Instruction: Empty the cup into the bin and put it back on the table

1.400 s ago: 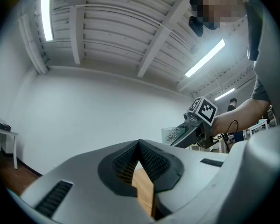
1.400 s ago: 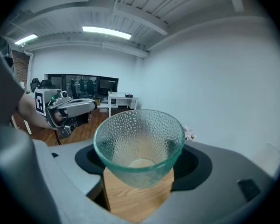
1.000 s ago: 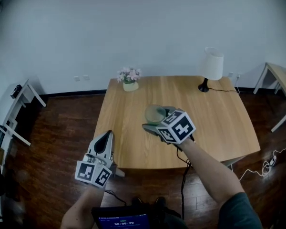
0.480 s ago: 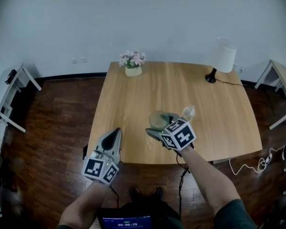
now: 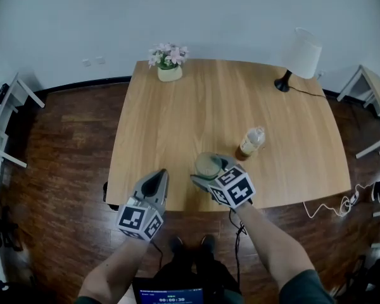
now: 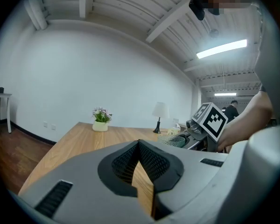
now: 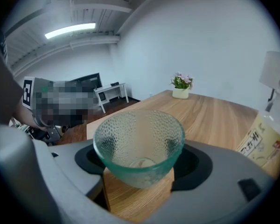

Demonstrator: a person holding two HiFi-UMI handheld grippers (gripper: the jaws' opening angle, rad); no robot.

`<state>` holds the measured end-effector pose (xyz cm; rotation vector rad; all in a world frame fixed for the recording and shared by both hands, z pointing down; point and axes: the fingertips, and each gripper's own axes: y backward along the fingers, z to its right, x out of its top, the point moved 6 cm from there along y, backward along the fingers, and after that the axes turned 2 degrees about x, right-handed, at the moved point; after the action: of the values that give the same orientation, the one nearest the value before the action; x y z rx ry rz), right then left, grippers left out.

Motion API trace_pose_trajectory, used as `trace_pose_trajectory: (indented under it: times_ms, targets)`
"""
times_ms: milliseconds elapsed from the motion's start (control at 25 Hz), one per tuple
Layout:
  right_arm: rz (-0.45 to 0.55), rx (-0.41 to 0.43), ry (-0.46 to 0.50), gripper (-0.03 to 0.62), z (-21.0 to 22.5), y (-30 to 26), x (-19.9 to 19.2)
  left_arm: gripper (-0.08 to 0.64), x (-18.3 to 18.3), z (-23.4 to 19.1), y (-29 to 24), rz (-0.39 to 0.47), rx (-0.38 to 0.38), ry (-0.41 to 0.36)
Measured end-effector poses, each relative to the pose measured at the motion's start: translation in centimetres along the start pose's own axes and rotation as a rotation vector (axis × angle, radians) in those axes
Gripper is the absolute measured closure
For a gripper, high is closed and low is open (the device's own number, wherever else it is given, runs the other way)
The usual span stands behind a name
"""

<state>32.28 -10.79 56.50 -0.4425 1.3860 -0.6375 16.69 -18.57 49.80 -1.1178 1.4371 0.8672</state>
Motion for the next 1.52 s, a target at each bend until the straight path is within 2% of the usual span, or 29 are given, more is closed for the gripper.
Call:
trace_pose_trajectory:
  times_ms: [320, 520, 920, 1280, 1520]
  targets:
    - [0.023, -0.035, -0.029, 0.199, 0.6, -2.4, -3.1, 0.569, -4.1, -1.0, -1.8, -0.075, 0.026, 0.004]
    - [0.035, -0.050, 0.004, 0.199, -0.2, -3.3, -3.5, 0.569, -5.8, -1.1, -1.8, -0.101, 0.034, 0.029]
    - [0.091, -0.074, 0.006, 0.199, -2.6, -1.8, -4.8, 0.568, -6.5, -0.2, -1.6, -0.112, 0.001, 0.037]
    - [0.099, -0.100, -0.003, 0.198, -3.9, -1.2, -7.7, 0.568, -7.7, 1.0, -0.7, -0.135, -0.007, 0.057]
    - [0.172, -0.125, -0.014, 0.198, -4.1, -0.8, -8.3, 0.568, -8.3, 1.4, 0.0, -0.141, -0.002, 0.061]
